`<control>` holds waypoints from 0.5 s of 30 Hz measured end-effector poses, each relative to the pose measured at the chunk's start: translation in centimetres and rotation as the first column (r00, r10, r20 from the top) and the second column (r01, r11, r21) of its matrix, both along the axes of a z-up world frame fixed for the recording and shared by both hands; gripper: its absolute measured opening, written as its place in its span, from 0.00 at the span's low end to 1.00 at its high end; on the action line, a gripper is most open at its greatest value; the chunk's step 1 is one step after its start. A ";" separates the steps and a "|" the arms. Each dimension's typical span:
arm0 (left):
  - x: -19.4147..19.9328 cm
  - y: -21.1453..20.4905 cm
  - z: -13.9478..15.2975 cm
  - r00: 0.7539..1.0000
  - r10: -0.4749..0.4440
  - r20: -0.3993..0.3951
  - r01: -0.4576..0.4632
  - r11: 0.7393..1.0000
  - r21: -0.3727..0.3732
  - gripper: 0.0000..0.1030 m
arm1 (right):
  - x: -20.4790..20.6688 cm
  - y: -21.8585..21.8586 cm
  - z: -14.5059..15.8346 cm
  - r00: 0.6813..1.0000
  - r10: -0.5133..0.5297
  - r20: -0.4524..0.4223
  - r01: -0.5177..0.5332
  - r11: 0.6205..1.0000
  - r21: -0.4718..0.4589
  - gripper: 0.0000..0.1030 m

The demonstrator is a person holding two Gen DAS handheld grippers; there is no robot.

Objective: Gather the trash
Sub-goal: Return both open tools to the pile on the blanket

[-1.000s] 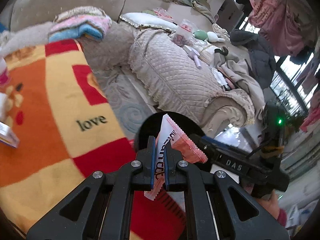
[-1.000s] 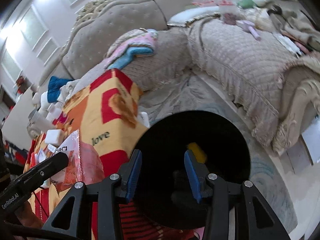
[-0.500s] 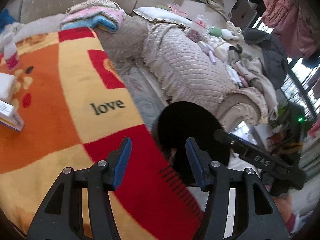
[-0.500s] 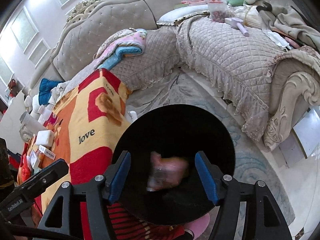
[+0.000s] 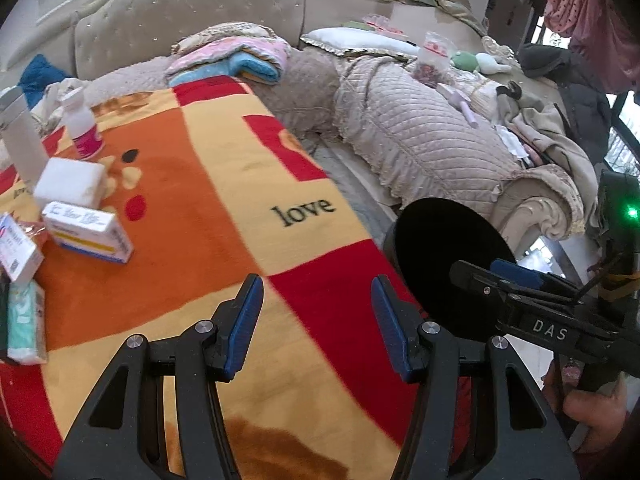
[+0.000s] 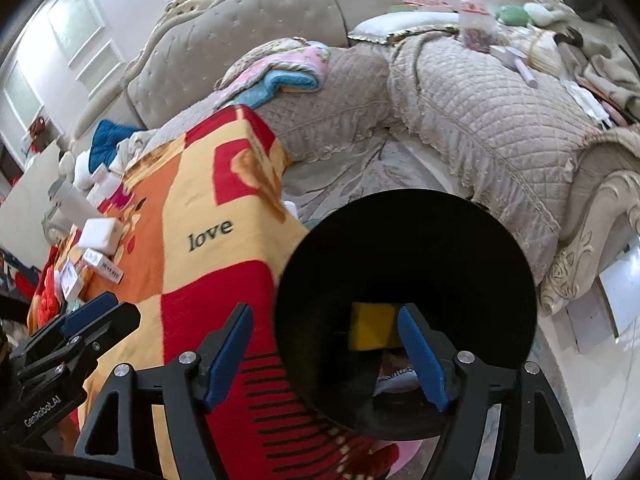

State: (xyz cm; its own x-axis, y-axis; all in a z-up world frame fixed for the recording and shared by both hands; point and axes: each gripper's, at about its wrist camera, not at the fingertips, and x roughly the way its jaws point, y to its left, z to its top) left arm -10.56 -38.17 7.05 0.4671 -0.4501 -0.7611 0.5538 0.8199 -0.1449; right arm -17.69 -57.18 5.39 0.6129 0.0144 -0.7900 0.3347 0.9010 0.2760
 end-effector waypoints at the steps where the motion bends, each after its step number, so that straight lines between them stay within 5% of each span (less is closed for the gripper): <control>1: 0.0 0.5 -0.1 1.000 0.007 0.001 -0.007 1.000 0.002 0.53 | 0.1 0.4 0.1 1.000 0.008 0.000 -0.008 1.000 -0.005 0.71; 15: 0.6 8.3 -0.3 0.989 0.146 0.004 -0.146 0.989 0.025 0.53 | 2.8 8.2 0.7 0.988 0.153 -0.004 -0.153 0.987 -0.046 0.75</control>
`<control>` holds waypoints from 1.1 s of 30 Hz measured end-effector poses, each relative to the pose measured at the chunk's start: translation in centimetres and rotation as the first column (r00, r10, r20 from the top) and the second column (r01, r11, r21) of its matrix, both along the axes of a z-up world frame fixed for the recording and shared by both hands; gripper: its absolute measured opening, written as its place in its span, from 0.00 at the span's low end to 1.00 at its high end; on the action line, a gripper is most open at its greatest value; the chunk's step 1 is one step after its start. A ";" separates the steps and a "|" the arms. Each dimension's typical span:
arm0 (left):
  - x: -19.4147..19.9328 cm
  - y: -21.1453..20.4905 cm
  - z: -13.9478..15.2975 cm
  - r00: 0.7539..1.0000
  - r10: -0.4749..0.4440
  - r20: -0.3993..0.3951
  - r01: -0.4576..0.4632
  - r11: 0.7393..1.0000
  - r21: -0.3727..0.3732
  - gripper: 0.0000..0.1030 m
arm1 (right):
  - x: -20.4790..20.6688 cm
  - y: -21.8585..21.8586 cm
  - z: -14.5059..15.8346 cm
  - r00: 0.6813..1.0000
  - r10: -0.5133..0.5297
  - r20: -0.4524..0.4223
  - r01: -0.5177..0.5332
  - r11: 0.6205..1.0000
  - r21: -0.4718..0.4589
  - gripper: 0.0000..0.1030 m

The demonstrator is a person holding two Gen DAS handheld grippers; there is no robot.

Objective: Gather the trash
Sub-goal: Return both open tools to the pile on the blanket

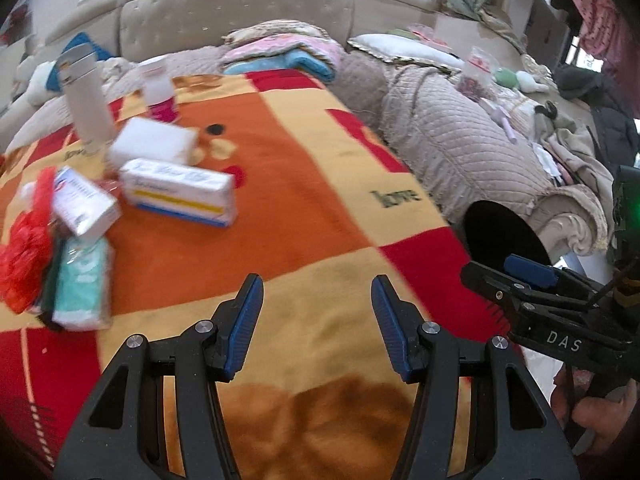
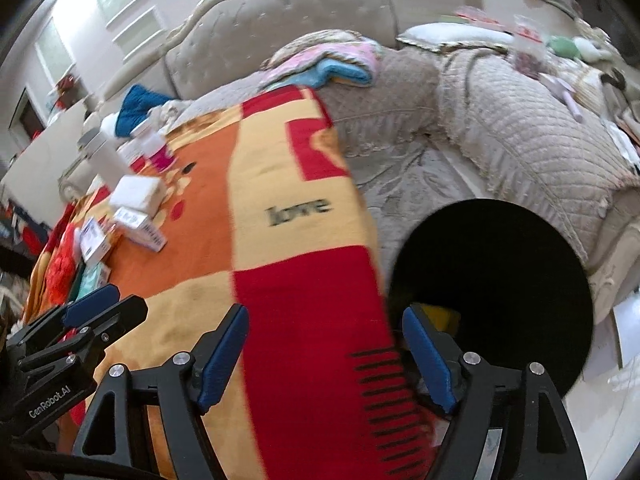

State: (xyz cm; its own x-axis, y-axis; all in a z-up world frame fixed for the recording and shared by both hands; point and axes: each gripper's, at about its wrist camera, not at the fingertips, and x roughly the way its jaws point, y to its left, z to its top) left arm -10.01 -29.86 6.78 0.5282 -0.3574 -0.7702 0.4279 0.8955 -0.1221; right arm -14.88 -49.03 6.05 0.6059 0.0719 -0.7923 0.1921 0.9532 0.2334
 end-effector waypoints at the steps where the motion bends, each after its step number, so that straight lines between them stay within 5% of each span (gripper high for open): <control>1: 0.1 0.7 0.0 1.000 0.011 0.000 -0.011 1.000 0.002 0.53 | 0.4 1.0 0.0 1.000 0.021 -0.004 -0.021 1.000 -0.002 0.75; 21: 2.1 19.0 0.8 0.961 0.276 0.011 -0.276 0.961 0.009 0.53 | 9.2 14.4 0.1 0.957 0.290 0.010 -0.289 0.956 -0.040 0.75; 26: 2.8 22.1 1.6 0.943 0.333 0.018 -0.332 0.943 -0.014 0.54 | 13.2 15.3 0.4 0.954 0.301 0.009 -0.299 0.951 -0.083 0.75; 33: 3.7 23.8 1.5 0.929 0.369 -0.028 -0.370 0.927 -0.055 0.54 | 16.4 16.0 0.6 0.941 0.327 0.085 -0.327 0.945 -0.011 0.75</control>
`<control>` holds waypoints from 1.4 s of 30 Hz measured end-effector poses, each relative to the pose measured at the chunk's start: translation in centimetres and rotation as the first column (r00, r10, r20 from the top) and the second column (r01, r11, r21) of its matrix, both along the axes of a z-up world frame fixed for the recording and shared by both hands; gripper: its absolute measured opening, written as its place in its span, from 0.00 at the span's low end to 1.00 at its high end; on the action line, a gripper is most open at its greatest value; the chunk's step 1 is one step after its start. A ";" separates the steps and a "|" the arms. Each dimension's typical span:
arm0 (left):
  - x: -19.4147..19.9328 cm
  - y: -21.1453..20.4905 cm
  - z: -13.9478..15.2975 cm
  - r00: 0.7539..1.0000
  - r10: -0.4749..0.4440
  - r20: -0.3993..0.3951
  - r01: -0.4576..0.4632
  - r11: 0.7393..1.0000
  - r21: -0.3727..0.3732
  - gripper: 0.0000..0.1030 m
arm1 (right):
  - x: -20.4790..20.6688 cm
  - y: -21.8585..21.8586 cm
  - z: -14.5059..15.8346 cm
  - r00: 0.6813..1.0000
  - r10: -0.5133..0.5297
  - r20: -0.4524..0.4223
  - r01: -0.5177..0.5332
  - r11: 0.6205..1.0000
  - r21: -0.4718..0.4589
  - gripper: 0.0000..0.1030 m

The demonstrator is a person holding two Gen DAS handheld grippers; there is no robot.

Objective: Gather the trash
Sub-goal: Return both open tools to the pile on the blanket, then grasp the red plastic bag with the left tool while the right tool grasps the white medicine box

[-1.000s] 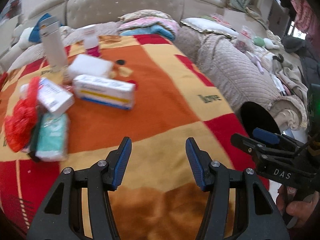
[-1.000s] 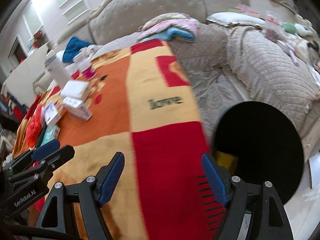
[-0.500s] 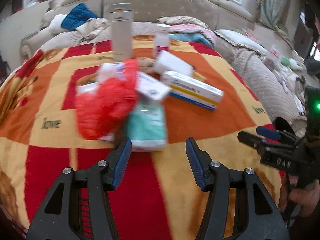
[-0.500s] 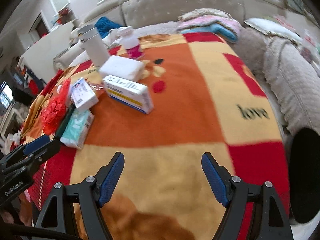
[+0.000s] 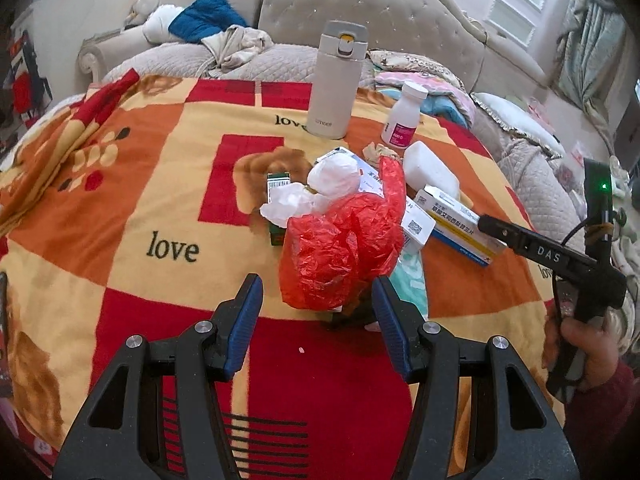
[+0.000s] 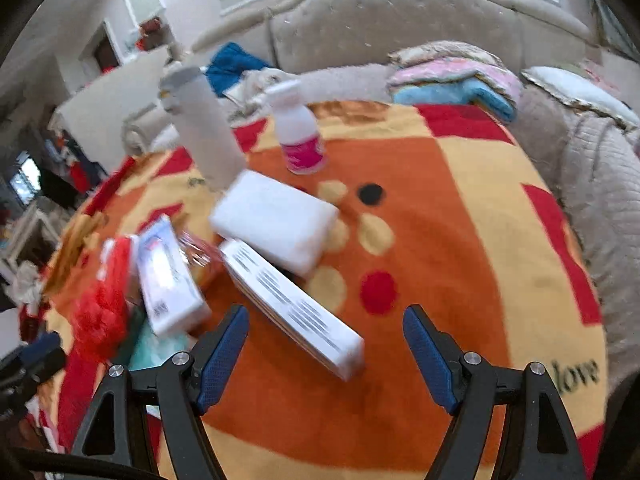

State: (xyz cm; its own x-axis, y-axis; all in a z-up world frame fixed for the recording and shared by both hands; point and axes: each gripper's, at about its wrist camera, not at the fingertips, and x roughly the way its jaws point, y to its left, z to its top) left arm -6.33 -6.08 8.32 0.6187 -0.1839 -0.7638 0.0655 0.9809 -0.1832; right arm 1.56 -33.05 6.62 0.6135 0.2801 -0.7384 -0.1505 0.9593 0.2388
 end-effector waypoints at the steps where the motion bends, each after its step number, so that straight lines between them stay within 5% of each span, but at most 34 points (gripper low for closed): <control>1: 0.1 0.0 0.0 1.000 0.000 -0.003 0.000 1.000 -0.001 0.54 | 0.3 0.5 -0.1 1.000 0.016 0.004 -0.016 1.000 -0.014 0.75; 4: 0.1 -0.3 -0.1 1.000 -0.003 -0.006 0.003 1.000 -0.004 0.54 | 0.7 1.8 -0.8 0.996 0.083 -0.041 -0.083 0.997 -0.001 0.54; 12: 0.2 -0.3 -0.1 1.000 -0.001 -0.005 0.001 1.000 -0.019 0.54 | -3.5 5.1 -1.3 0.964 0.260 -0.062 -0.262 0.965 -0.030 0.52; 15: 0.3 -0.2 0.0 1.000 0.006 -0.006 -0.007 1.000 -0.029 0.54 | -3.7 4.3 -0.6 0.976 0.214 -0.030 -0.215 0.975 -0.051 0.54; 18: 0.5 0.0 0.1 1.000 0.013 -0.006 -0.014 0.999 -0.036 0.54 | -2.9 3.6 -0.4 0.984 0.177 -0.013 -0.177 0.982 -0.068 0.68; 24: 0.7 0.3 0.5 1.000 0.006 0.010 -0.006 0.999 -0.041 0.54 | 0.7 5.2 -2.7 0.964 0.233 -0.131 -0.243 0.967 -0.072 0.69; 26: 0.8 0.2 0.5 1.000 -0.011 0.014 0.012 0.999 -0.039 0.54 | 1.2 5.3 -3.3 0.963 0.230 -0.140 -0.240 0.969 -0.058 0.63; 28: 1.0 0.0 0.5 0.999 -0.033 0.020 0.034 0.999 -0.039 0.59 | 1.0 5.0 -3.2 0.970 0.213 -0.115 -0.222 0.973 -0.070 0.45; 38: 4.1 -3.0 -1.7 0.994 -0.108 0.011 0.108 0.994 0.024 0.64 | -4.8 0.0 -2.3 0.991 0.088 -0.098 -0.096 0.992 -0.077 0.44; 40: 4.3 -3.3 -1.8 0.994 -0.107 0.020 0.107 0.994 0.013 0.59 | -6.2 -0.7 -2.0 0.994 0.075 -0.084 -0.082 0.993 -0.084 0.44; 41: 4.2 -3.2 -1.8 0.994 -0.110 0.022 0.110 0.994 -0.011 0.39 | -6.5 -0.9 -1.9 0.994 0.072 -0.079 -0.079 0.993 -0.086 0.44; 42: 4.3 -3.1 -1.7 0.993 -0.114 0.010 0.114 0.993 -0.041 0.29 | -7.1 -1.0 -1.7 0.995 0.068 -0.072 -0.074 0.994 -0.085 0.44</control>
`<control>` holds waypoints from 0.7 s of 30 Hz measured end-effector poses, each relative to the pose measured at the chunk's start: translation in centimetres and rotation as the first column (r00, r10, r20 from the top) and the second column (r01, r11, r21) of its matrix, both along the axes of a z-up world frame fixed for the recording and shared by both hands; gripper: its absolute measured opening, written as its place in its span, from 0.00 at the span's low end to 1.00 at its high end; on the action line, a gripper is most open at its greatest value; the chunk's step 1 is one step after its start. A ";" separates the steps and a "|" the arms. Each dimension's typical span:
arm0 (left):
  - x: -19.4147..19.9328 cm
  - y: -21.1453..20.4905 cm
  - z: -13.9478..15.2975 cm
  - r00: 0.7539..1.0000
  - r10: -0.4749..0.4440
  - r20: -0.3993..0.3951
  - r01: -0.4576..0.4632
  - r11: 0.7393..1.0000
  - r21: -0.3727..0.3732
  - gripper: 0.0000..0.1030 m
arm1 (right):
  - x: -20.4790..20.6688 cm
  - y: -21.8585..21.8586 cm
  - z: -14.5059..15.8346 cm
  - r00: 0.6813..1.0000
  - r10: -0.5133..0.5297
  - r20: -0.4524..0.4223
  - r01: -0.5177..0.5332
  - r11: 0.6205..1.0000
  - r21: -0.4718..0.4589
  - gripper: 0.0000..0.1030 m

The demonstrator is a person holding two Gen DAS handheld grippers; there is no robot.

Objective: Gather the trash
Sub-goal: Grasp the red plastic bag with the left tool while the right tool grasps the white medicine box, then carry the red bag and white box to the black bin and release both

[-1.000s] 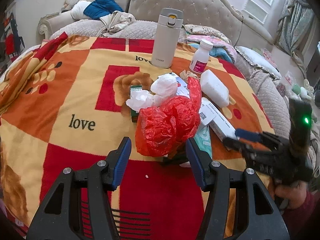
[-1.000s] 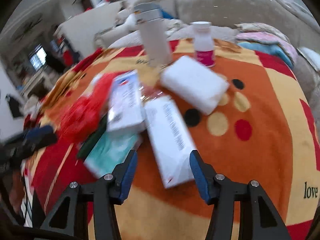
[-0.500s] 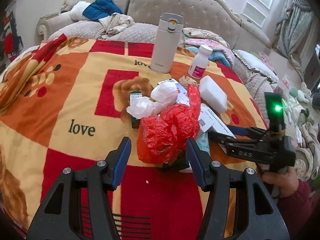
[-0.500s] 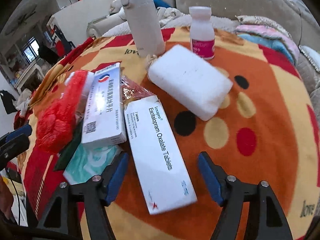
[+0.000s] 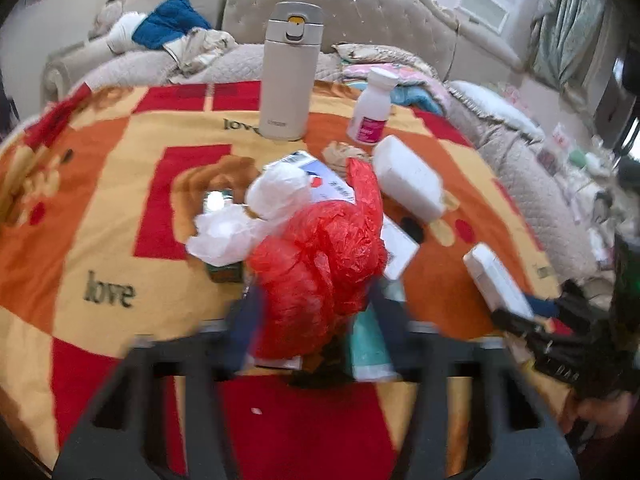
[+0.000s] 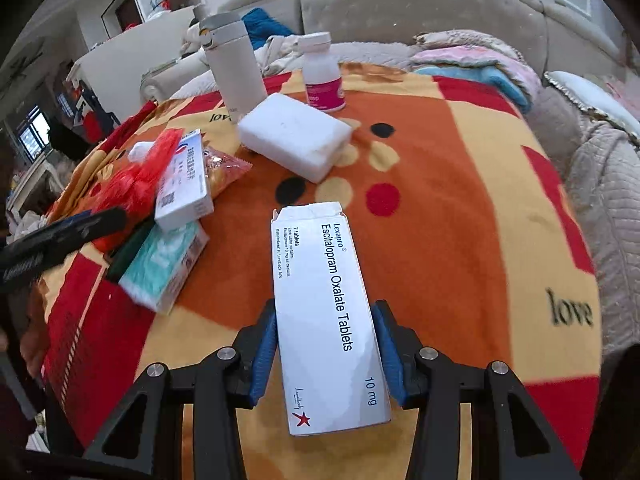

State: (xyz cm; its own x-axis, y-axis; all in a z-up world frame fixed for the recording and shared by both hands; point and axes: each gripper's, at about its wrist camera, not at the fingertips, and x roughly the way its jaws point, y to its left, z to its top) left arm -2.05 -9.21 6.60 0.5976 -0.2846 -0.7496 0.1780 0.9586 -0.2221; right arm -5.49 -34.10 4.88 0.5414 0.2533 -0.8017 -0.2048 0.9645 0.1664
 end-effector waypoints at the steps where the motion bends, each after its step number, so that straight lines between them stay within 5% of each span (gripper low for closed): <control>1: -0.1 0.1 0.2 1.000 0.002 -0.007 -0.002 1.000 -0.017 0.26 | -0.3 -0.1 0.1 1.000 -0.002 0.003 0.002 1.000 0.004 0.44; 5: -1.1 0.1 1.5 1.000 -0.007 -0.006 0.007 0.998 -0.068 0.17 | -1.6 -0.9 0.5 1.000 -0.021 0.019 0.020 1.000 0.024 0.44; 13: -4.2 -3.6 5.0 0.992 -0.103 0.074 0.109 0.989 -0.095 0.16 | -3.9 -2.7 2.1 0.996 -0.066 0.065 0.064 0.997 0.032 0.44; 21: -5.5 -10.1 4.5 0.977 -0.205 0.060 0.210 0.973 -0.093 0.16 | -6.2 -6.7 3.0 0.985 -0.153 0.083 0.152 0.988 0.011 0.44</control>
